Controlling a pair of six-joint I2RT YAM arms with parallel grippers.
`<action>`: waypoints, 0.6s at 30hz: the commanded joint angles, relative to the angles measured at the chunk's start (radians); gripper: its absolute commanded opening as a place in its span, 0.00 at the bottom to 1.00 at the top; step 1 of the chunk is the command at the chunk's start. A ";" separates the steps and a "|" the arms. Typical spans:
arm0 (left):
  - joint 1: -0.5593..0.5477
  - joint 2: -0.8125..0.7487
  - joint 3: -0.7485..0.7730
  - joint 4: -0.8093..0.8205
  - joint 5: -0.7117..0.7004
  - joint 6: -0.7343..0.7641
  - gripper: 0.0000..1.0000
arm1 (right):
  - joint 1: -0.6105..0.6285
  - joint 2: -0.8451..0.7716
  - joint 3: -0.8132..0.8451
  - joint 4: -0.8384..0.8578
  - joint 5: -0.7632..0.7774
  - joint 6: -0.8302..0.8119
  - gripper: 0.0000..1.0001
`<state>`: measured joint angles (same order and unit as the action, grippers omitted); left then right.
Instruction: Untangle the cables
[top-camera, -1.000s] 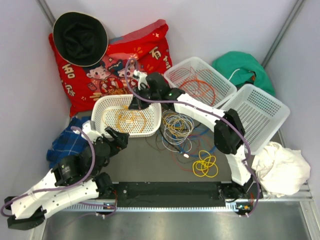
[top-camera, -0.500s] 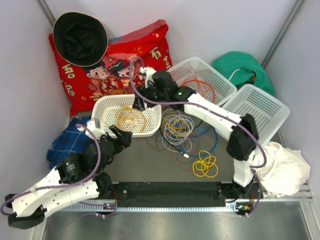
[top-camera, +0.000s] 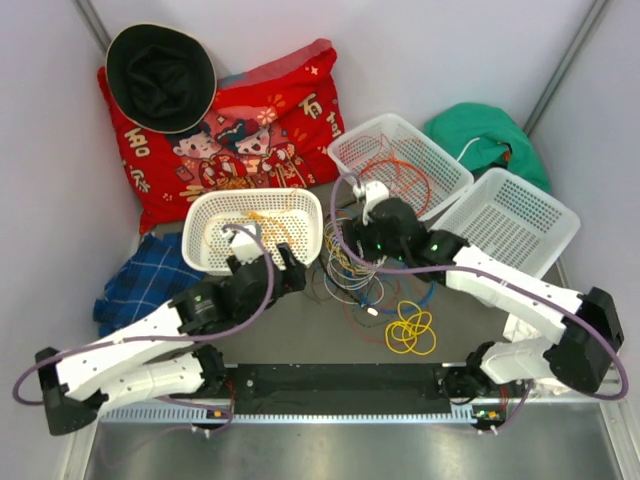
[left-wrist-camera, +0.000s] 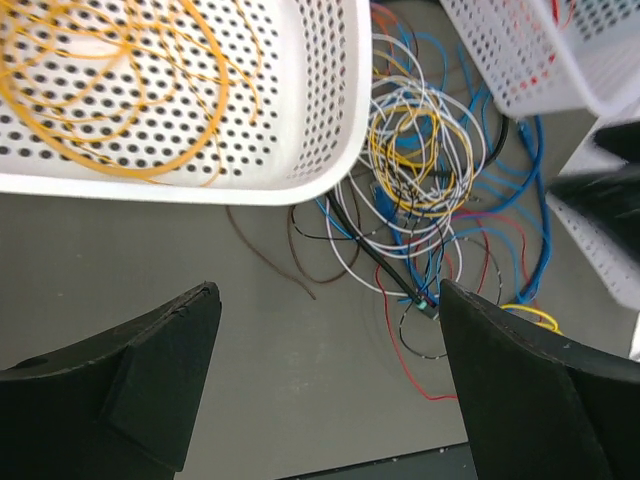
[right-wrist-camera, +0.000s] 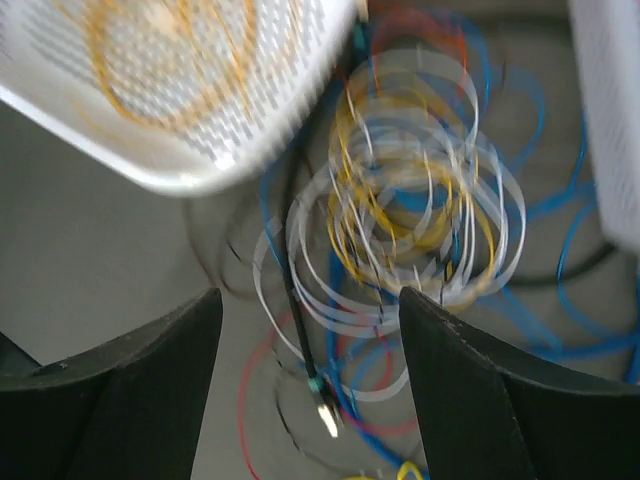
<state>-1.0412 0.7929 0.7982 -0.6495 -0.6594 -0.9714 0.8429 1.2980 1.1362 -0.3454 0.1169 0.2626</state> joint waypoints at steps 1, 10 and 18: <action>0.000 0.103 0.027 0.158 0.078 0.065 0.95 | -0.013 -0.034 -0.224 0.035 0.055 0.081 0.71; 0.001 0.233 0.076 0.176 0.167 0.051 0.94 | -0.133 0.110 -0.250 0.078 0.049 0.153 0.71; 0.000 0.183 -0.004 0.189 0.176 -0.012 0.94 | -0.220 0.168 -0.308 0.089 0.075 0.211 0.71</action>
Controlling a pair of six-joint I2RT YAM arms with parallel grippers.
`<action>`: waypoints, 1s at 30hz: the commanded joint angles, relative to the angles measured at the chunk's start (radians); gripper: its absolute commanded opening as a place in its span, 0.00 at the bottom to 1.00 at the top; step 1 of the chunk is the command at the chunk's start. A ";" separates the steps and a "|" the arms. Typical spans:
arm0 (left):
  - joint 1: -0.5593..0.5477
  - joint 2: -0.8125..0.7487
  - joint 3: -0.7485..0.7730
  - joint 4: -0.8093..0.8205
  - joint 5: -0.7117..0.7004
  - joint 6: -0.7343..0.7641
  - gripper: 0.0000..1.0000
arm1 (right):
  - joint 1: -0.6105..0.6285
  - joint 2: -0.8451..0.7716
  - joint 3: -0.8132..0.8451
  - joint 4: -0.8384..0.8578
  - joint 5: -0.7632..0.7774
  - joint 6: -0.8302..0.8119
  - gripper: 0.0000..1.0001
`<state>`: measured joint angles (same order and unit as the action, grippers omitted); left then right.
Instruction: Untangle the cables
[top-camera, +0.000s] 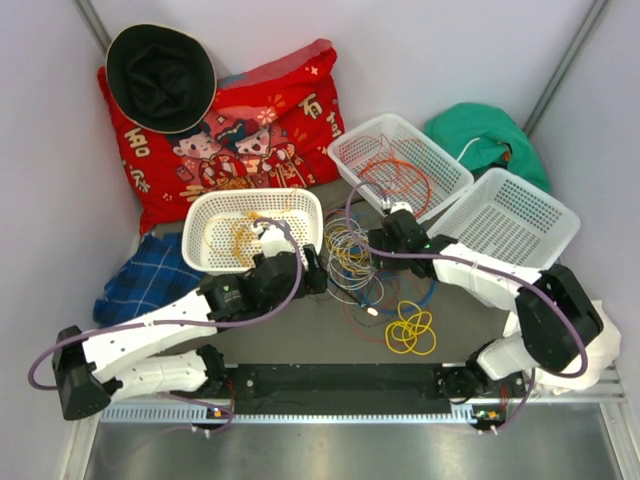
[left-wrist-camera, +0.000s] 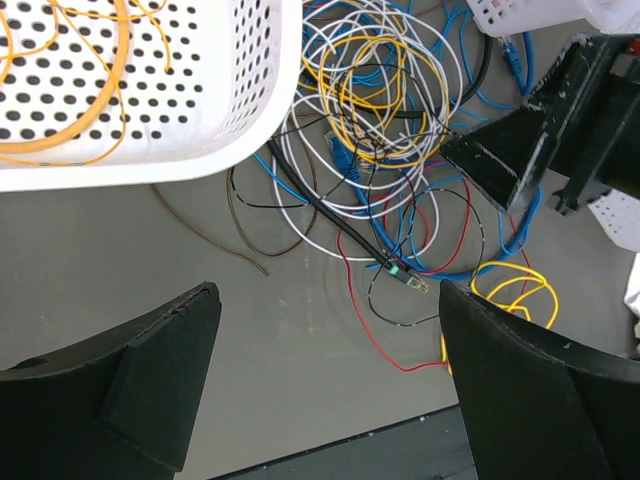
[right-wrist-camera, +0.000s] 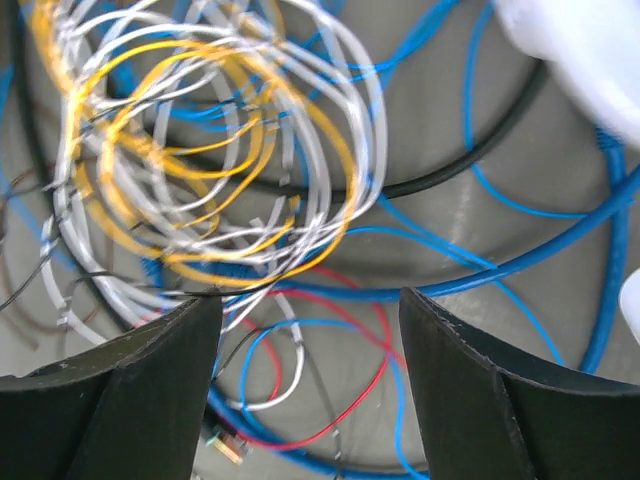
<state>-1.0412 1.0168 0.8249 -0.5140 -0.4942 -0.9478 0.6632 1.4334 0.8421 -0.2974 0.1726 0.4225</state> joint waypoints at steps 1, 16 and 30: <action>0.000 -0.041 -0.033 0.057 0.016 -0.036 0.94 | -0.043 0.035 -0.020 0.041 0.024 0.061 0.70; 0.000 0.048 -0.018 0.104 0.085 -0.023 0.94 | -0.045 -0.127 -0.278 0.162 0.008 0.233 0.71; 0.000 0.008 -0.040 0.084 0.066 -0.042 0.94 | -0.040 -0.229 -0.236 0.164 -0.082 0.197 0.00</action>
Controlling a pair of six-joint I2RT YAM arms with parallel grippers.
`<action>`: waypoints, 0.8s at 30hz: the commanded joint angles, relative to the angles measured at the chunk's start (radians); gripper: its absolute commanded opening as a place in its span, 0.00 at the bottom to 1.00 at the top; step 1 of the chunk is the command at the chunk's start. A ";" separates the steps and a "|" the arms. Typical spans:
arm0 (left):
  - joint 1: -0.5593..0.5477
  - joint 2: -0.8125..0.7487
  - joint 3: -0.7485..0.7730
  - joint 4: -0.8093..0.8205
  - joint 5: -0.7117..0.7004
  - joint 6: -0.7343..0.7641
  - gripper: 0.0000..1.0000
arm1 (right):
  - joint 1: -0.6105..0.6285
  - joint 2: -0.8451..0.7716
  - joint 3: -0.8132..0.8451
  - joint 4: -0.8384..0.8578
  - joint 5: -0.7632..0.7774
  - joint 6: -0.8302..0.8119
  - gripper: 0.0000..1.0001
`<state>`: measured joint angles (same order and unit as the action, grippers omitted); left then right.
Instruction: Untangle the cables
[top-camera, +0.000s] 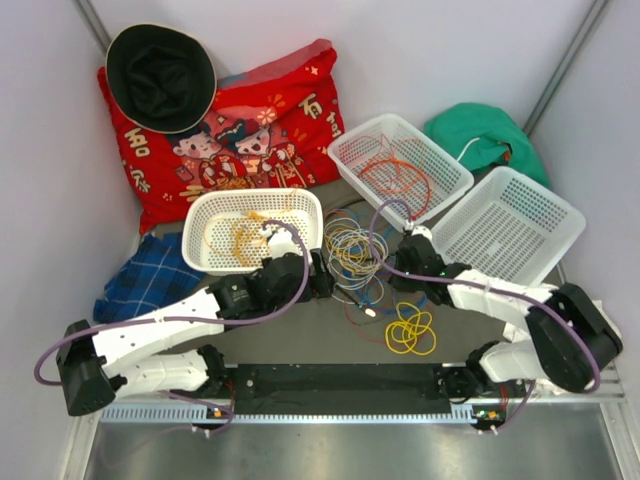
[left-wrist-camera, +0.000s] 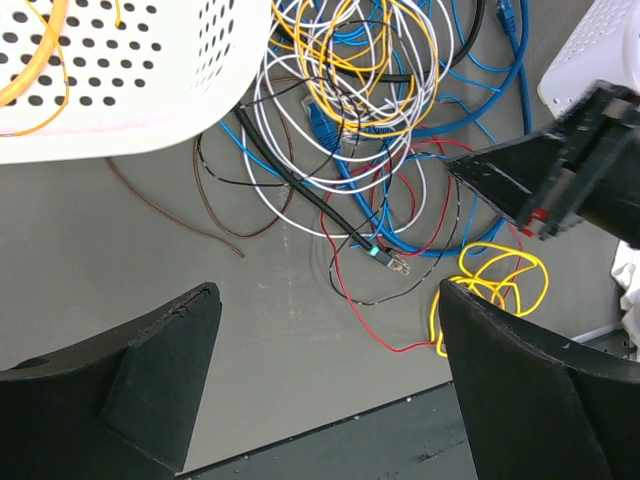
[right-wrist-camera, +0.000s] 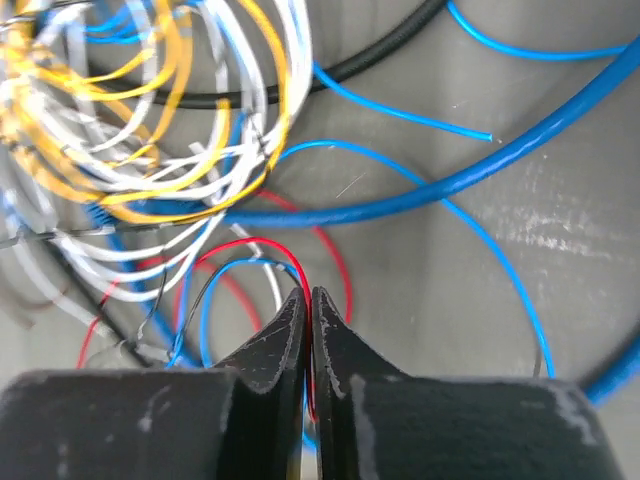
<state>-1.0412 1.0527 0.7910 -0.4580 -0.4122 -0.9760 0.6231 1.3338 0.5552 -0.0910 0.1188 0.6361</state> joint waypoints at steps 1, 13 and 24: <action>0.001 -0.023 -0.003 0.030 -0.016 -0.013 0.94 | 0.004 -0.160 0.067 -0.058 -0.033 -0.033 0.00; 0.001 -0.069 0.033 0.021 -0.096 0.045 0.94 | 0.073 -0.475 0.405 -0.305 -0.039 -0.141 0.00; 0.001 -0.311 -0.071 0.441 -0.067 0.327 0.98 | 0.076 -0.495 0.670 -0.429 -0.091 -0.170 0.00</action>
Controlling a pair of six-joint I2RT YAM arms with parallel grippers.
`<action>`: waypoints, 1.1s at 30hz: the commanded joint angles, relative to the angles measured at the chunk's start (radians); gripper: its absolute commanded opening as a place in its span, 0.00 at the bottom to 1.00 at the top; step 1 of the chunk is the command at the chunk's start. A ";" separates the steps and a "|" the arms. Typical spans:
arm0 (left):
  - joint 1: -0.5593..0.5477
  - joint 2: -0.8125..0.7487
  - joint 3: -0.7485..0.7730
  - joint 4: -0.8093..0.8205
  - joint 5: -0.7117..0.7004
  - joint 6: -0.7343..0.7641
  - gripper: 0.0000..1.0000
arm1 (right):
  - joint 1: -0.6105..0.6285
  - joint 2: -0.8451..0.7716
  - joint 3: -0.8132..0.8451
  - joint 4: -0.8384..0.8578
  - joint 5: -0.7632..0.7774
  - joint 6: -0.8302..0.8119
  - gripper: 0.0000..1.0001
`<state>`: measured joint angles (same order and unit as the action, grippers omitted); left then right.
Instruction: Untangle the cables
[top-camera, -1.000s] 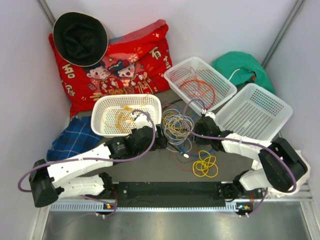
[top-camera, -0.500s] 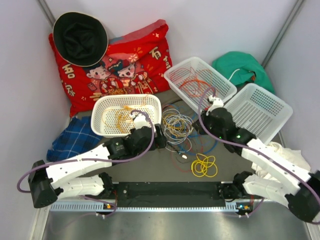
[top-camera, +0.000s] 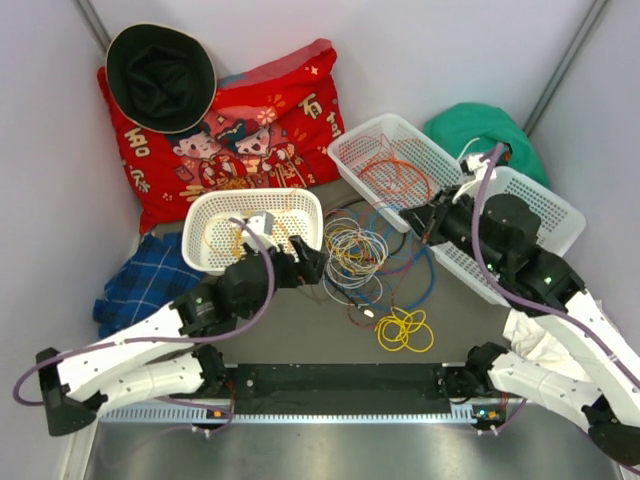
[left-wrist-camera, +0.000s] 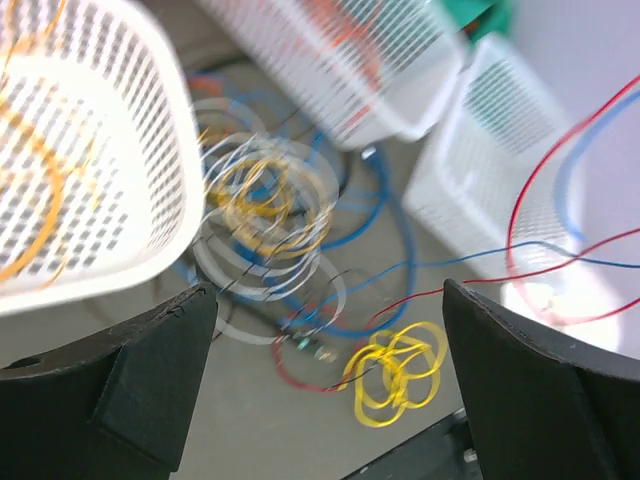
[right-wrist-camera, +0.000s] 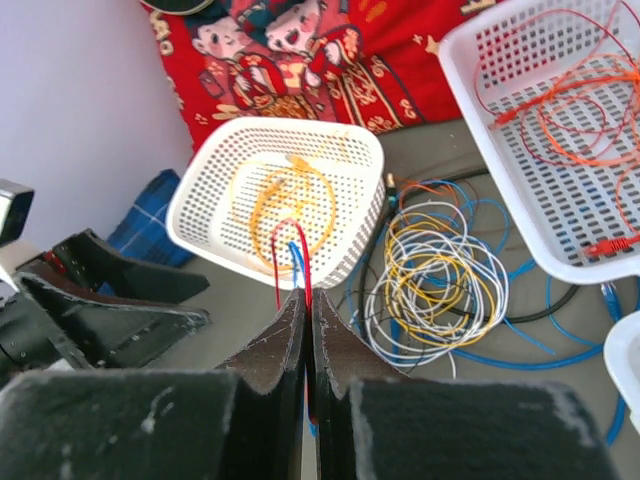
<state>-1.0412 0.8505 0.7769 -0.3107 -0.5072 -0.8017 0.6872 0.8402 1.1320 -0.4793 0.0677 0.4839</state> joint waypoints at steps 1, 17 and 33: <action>0.001 -0.119 -0.073 0.414 0.041 0.180 0.98 | 0.014 -0.003 0.107 -0.044 -0.052 -0.010 0.00; -0.002 0.287 0.058 0.792 0.694 0.093 0.98 | 0.020 -0.010 0.029 -0.013 -0.123 0.100 0.00; -0.025 0.455 0.120 0.995 0.765 0.084 0.86 | 0.028 -0.010 0.022 -0.004 -0.141 0.114 0.00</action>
<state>-1.0622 1.2716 0.8505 0.5850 0.2253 -0.7200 0.7048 0.8394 1.1530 -0.5388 -0.0570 0.5880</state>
